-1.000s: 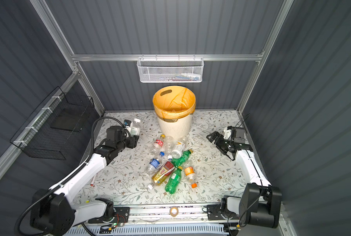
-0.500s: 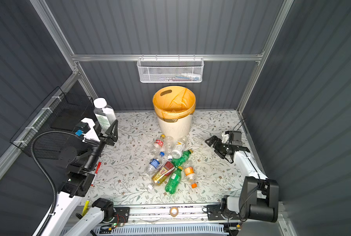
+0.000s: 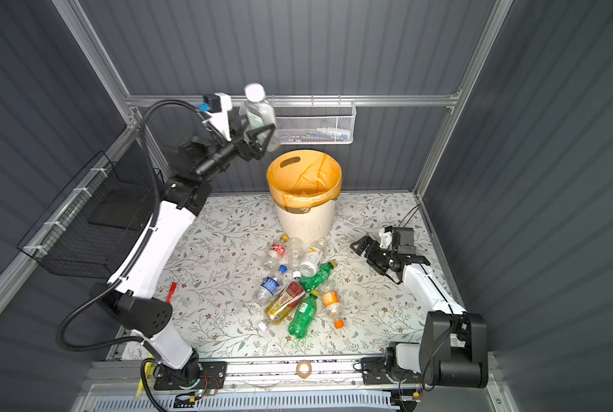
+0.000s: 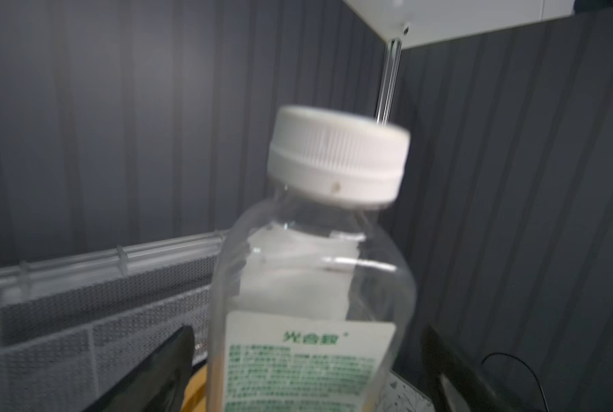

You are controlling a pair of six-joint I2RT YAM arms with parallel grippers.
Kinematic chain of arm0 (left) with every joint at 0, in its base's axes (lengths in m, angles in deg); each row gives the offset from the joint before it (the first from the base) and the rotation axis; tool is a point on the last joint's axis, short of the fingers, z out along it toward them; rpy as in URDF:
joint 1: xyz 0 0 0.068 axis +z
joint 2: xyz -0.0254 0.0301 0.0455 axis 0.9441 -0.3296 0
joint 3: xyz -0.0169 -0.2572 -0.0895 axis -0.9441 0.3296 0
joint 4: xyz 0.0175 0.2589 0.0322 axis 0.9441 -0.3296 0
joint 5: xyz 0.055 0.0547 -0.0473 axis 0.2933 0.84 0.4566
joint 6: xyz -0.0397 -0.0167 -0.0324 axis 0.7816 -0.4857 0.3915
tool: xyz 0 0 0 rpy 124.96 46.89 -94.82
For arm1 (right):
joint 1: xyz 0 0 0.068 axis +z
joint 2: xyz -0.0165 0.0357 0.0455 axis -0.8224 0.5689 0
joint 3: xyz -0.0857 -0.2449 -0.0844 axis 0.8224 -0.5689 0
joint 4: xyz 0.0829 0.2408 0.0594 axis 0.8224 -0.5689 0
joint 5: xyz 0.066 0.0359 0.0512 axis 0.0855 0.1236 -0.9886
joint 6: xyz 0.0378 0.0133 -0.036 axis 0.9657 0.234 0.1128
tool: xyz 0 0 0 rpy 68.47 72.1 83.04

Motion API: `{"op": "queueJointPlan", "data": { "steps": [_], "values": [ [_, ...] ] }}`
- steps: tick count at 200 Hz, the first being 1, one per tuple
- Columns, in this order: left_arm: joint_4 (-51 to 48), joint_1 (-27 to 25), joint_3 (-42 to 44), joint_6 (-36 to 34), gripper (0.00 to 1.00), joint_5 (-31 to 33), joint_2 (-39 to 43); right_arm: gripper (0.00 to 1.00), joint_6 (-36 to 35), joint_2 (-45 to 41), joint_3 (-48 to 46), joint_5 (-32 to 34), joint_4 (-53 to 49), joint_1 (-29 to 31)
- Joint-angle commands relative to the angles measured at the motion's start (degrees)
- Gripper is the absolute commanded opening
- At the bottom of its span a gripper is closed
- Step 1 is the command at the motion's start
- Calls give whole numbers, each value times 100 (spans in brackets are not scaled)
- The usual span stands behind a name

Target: Throw the plastic bottles in the bin

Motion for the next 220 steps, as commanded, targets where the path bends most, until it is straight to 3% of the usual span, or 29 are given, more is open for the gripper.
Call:
{"op": "queueJointPlan", "data": {
  "steps": [1,29,56,111,153,195,220],
  "values": [
    [-705,1,105,-254,100,687,609,99,-160,-168,-47,155,-217,48],
    [-731,228,438,-281,100,1408,1203,99,-155,-163,-31,164,-276,85],
    [-645,419,1307,-355,100,1804,1970,99,-294,-105,91,448,-488,336],
    [-1165,1049,3288,-242,100,2115,2995,99,-957,-101,197,898,-1465,987],
    [-1199,1197,4779,63,100,2147,3240,96,-1153,-499,-125,983,-1807,1668],
    [-1120,1219,5410,212,100,2120,3023,93,-1242,-487,-286,1273,-1959,2346],
    [-1044,1227,5675,216,100,2194,2798,91,-1195,-253,-246,1835,-1951,2705]
  ]
}}
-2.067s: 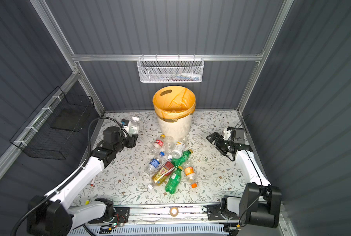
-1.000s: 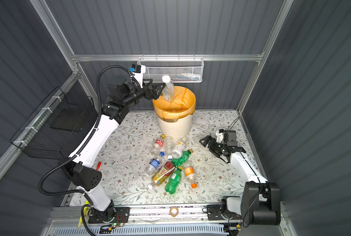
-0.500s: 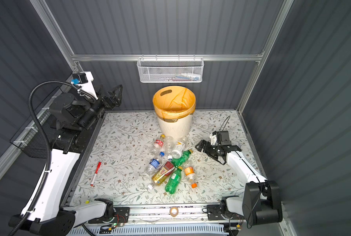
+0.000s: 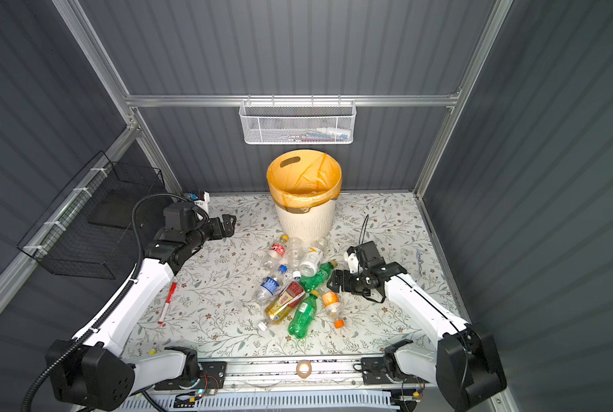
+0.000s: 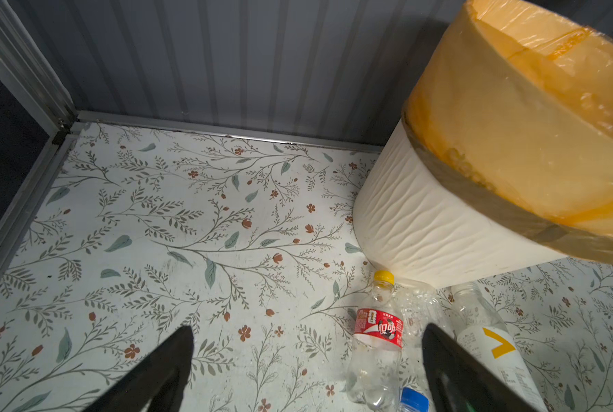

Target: Throw the plastic bottles in the bin

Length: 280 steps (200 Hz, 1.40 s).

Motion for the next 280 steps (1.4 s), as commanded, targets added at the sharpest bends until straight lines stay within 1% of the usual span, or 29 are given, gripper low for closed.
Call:
{"op": "queueJointPlan", "data": {
  "steps": [1,43,82,129,153,181,210,280],
  "values": [
    [190,49,218,105,100,65,-182,91,-62,187,-19,540,-132,276],
    [432,49,801,244,99,-64,-344,89,-38,693,198,986,-133,838],
    [452,58,951,193,99,-68,-458,87,-25,1034,291,1252,-113,1104],
    [531,54,1045,243,99,-138,-541,82,122,1235,206,1480,24,1214],
    [557,58,1127,256,99,-131,-546,76,200,1241,112,1540,107,1241],
    [549,58,1146,266,99,-148,-583,72,238,1248,80,1617,121,1241],
    [531,58,1130,272,100,-157,-585,65,298,1267,49,1680,96,1241],
    [513,58,1173,281,100,-270,-636,62,657,899,-44,1823,104,1232]
  ]
}}
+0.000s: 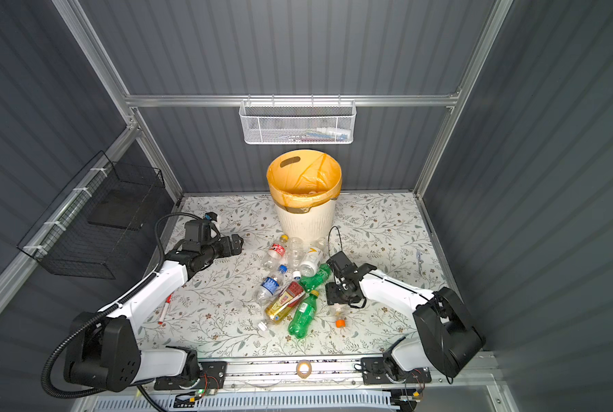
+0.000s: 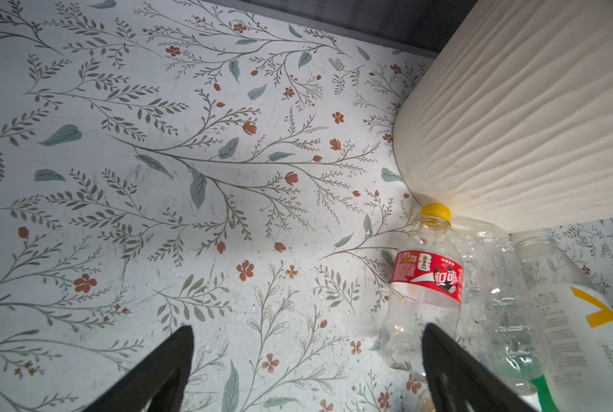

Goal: Throw the plastic bottles in the bin
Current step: 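Grasp the clear orange-label bottle in the pile with the right gripper, then lift the orange-label bottle high over the bin with the right gripper and release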

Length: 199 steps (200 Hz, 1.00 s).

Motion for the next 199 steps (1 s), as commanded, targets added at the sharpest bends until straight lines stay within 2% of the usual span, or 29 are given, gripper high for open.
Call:
{"op": "queueJointPlan", "data": {
  "steps": [1,49,107,159,199],
  "values": [
    [-16,32,56,62,99,-150,-72,62,185,-186,-54,155,-76,10],
    [13,32,53,71,99,-278,-125,59,259,-871,102,277,-182,-262],
    [81,32,123,46,98,-458,-91,57,90,-2594,153,353,57,-1159],
    [476,31,437,40,98,-677,400,57,-709,-4013,383,945,1541,-1310],
    [668,23,699,124,97,-735,765,57,-1411,-4919,179,1627,3483,-1304]
  ]
}}
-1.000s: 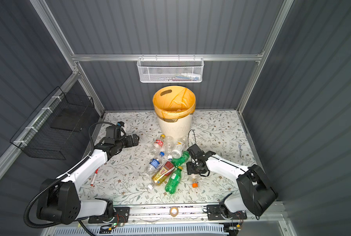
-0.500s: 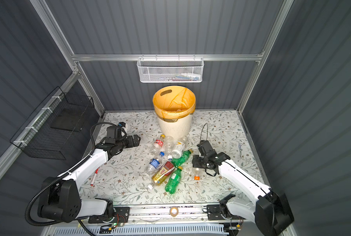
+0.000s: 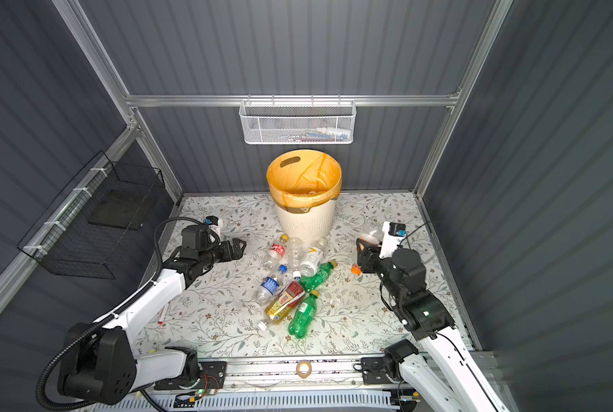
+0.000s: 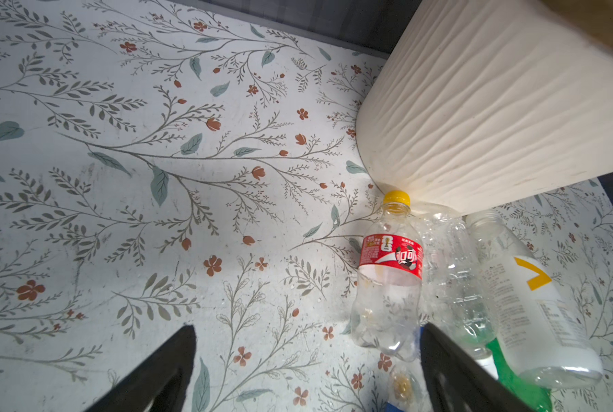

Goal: Throw the plastic bottles in the bin
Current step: 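Lift the orange-label bottle high over the bin with the right gripper and release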

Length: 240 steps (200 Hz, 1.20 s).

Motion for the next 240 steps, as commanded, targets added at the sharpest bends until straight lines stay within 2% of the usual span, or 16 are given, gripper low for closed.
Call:
{"op": "queueJointPlan", "data": {
  "steps": [1,30,73,92,114,135,148,157,161,165,168,170,177,185,201,240],
  "values": [
    [223,23,157,93,97,-130,259,57,-639,-358,24,635,1584,-16],
    [432,-20,418,25,97,-127,659,59,-1162,-554,193,711,2585,-12],
    [467,-135,686,-14,97,-51,1010,60,-1370,-616,381,673,3710,-12],
    [448,-319,752,-69,98,75,1089,61,-1170,-175,833,855,3586,-14],
    [562,-566,866,67,98,189,1115,62,-919,810,1533,426,3739,-18],
    [668,-899,987,184,99,452,1097,62,-427,2412,3126,-342,2595,-15],
    [700,-969,1039,266,99,474,1078,61,-158,3700,4600,-963,980,-12],
    [679,-983,1053,324,100,496,1114,65,-96,4546,5667,-1434,-233,-28],
    [653,-987,1049,338,100,512,1145,65,-96,4912,5993,-1487,-694,-29],
    [601,-988,1038,340,100,524,1176,66,-102,5246,6721,-1549,-1251,-30],
    [583,-988,1029,327,100,537,1206,74,-91,5458,7044,-1667,-1694,-29],
    [551,-988,1026,320,100,539,1224,74,-94,5587,7137,-1667,-1889,-29],
    [479,-988,1014,253,100,565,1301,96,-189,5932,7721,-1995,-2344,-34],
    [355,-988,974,171,100,614,1372,99,-142,6214,8180,-2095,-2772,-61],
    [176,-988,858,7,100,654,1413,99,-90,6288,8322,-1943,-2991,-81],
    [145,-996,686,-96,100,465,1306,99,267,5313,6969,-1739,-2123,-416]
  ]
}}
